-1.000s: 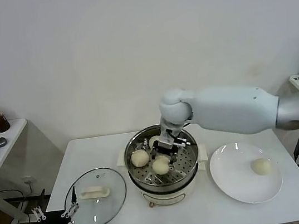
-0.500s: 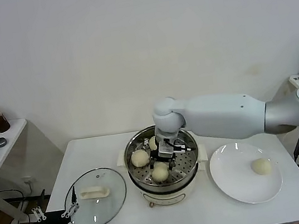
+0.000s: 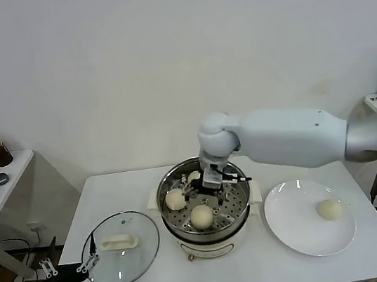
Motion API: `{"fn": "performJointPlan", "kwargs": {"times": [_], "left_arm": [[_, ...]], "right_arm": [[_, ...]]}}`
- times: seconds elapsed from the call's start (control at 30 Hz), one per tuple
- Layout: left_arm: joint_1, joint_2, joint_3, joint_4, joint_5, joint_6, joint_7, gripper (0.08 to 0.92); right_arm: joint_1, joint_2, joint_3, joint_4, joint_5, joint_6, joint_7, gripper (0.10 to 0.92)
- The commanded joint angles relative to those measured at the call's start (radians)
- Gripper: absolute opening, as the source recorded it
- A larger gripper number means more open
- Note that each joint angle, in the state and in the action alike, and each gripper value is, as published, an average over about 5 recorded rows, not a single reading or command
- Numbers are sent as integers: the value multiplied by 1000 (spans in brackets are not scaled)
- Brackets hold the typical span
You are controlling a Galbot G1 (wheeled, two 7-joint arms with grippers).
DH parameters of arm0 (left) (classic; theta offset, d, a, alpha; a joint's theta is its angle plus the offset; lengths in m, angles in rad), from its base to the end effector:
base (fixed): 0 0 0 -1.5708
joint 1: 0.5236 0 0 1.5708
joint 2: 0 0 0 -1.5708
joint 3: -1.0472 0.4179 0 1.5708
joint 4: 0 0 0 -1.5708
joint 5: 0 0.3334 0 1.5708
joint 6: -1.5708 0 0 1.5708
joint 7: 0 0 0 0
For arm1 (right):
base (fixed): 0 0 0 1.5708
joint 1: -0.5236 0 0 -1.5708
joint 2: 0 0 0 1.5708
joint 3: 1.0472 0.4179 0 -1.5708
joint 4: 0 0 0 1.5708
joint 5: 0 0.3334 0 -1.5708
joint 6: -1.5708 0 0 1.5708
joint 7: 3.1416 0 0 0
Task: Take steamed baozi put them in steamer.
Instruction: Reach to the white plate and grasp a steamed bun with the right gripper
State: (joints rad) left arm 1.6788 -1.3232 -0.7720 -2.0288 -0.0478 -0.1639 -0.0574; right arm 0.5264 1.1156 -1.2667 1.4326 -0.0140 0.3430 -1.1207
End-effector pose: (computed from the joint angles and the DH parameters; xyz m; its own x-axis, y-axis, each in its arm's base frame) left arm 0.0897 0.1376 -0.3683 -0.9924 -0.1130 -0.0494 -0.1225 0.9493 0.2895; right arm 0.5585 0.0856 -0.0703 -0.0301 -0.2288 0.9730 -0.2494 -0.9409 -0.2290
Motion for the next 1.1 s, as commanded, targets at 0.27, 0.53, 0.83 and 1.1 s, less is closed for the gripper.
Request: {"fn": "performJointPlan", "kwargs": {"times": [0.27, 0.53, 0.83, 1.1], "left_arm": [[-7, 8, 6, 0, 0, 2, 1, 823], [-15, 19, 23, 11, 4, 0, 3, 823], [-21, 18, 43, 21, 13, 2, 4, 823], [-15, 22, 37, 28, 17, 3, 5, 823]], "right_arm": [[46, -350, 103, 59, 25, -495, -54, 823], [-127, -604, 227, 34, -39, -638, -86, 823], [-497, -684, 486, -18, -152, -554, -79, 823], [-712, -677, 691, -77, -241, -531, -72, 823]]}}
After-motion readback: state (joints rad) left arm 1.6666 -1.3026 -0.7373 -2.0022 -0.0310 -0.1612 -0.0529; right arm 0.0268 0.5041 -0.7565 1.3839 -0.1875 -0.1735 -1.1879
